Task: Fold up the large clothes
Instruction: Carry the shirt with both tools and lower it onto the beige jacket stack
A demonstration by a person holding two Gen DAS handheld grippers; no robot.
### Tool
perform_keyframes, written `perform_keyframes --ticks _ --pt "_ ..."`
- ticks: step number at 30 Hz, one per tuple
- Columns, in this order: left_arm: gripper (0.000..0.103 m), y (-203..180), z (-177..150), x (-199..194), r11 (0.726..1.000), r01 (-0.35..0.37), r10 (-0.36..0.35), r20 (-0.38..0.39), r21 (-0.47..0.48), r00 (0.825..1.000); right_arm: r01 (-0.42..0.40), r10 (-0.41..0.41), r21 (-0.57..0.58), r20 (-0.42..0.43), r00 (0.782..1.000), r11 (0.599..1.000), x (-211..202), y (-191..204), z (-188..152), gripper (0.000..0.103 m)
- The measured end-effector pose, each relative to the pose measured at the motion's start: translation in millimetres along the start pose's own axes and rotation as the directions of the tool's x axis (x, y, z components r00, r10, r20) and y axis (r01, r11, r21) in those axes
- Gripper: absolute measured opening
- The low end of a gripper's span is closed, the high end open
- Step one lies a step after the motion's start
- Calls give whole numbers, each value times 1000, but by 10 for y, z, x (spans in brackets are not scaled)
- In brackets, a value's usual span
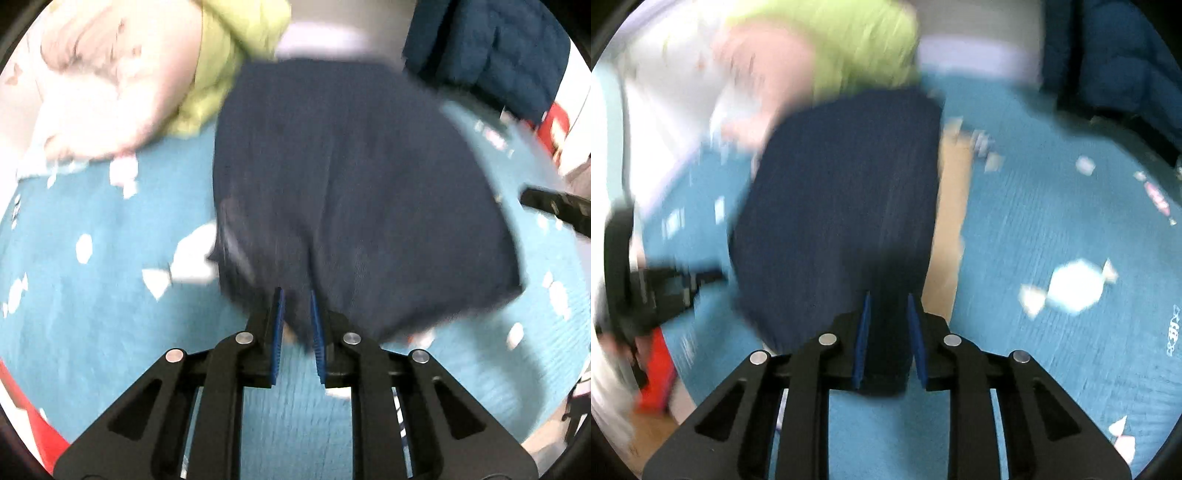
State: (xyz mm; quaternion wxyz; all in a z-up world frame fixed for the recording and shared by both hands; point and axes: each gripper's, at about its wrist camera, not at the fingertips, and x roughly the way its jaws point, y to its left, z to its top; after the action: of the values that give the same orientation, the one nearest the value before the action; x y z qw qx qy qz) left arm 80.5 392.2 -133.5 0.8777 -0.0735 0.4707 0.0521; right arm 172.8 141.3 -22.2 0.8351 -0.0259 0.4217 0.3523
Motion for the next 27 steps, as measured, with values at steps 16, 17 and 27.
perform_keyframes --ticks 16,17,27 --pt "4 936 1676 1542 910 18 46 144 -413 988 105 -108 -81 -31 994 991 1310 -26 1107 16" --pt "4 1085 1584 1576 890 -14 74 115 -455 991 140 -142 -100 -20 990 985 1202 -94 1033 16" --pt "20 1257 689 1020 882 -215 233 -9 -418 972 356 -355 -7 -60 933 935 326 -790 300 50"
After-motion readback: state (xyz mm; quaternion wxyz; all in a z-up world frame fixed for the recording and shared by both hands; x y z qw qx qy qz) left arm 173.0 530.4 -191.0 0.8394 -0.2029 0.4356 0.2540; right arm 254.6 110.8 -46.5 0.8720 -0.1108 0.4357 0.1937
